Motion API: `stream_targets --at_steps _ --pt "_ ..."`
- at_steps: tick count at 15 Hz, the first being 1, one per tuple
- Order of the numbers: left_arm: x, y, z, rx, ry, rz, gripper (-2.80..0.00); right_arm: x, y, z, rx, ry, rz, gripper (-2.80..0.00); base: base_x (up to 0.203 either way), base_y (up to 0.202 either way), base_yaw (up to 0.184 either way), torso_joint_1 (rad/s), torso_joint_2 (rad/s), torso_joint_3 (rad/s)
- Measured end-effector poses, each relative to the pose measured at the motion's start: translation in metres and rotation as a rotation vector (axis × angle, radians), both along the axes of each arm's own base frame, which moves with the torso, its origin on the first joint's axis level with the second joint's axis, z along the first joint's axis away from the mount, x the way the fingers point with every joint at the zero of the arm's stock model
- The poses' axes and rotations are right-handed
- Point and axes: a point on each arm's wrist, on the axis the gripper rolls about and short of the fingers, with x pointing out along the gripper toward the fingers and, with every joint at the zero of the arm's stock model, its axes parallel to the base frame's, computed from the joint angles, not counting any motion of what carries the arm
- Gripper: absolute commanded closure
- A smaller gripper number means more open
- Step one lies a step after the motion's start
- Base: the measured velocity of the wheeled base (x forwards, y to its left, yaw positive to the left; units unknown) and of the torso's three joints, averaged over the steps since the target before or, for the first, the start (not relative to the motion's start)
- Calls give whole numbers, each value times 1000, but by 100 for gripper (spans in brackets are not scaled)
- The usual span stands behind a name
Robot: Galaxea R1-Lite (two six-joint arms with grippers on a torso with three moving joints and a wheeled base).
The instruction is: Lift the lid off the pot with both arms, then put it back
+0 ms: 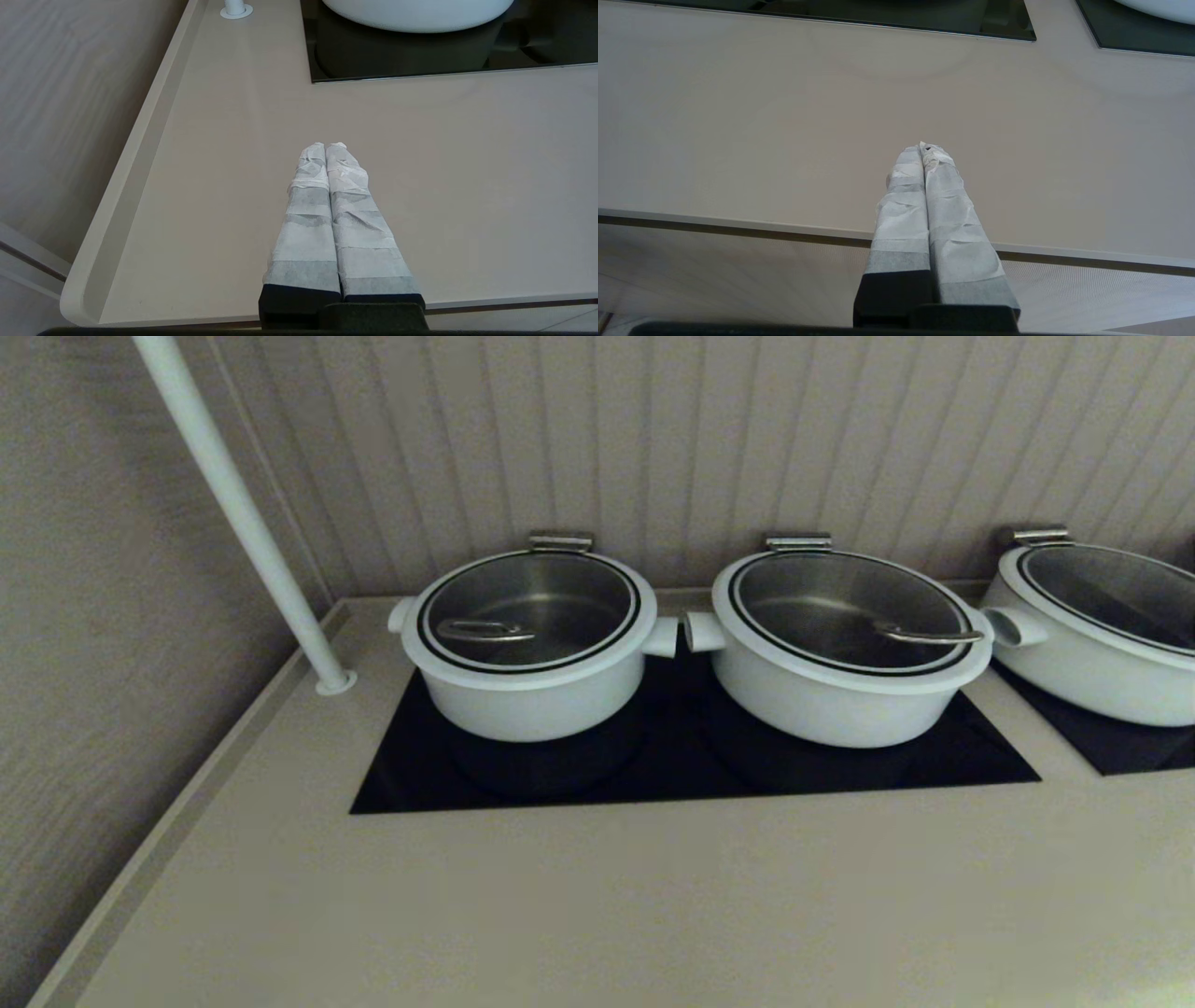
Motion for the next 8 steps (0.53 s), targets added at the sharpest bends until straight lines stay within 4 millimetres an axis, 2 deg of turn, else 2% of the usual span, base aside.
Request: stream_targets --at_steps 8 --pt "0 0 0 0 1 0 0 0 0 0 0 0 0 0 0 0 0 0 0 0"
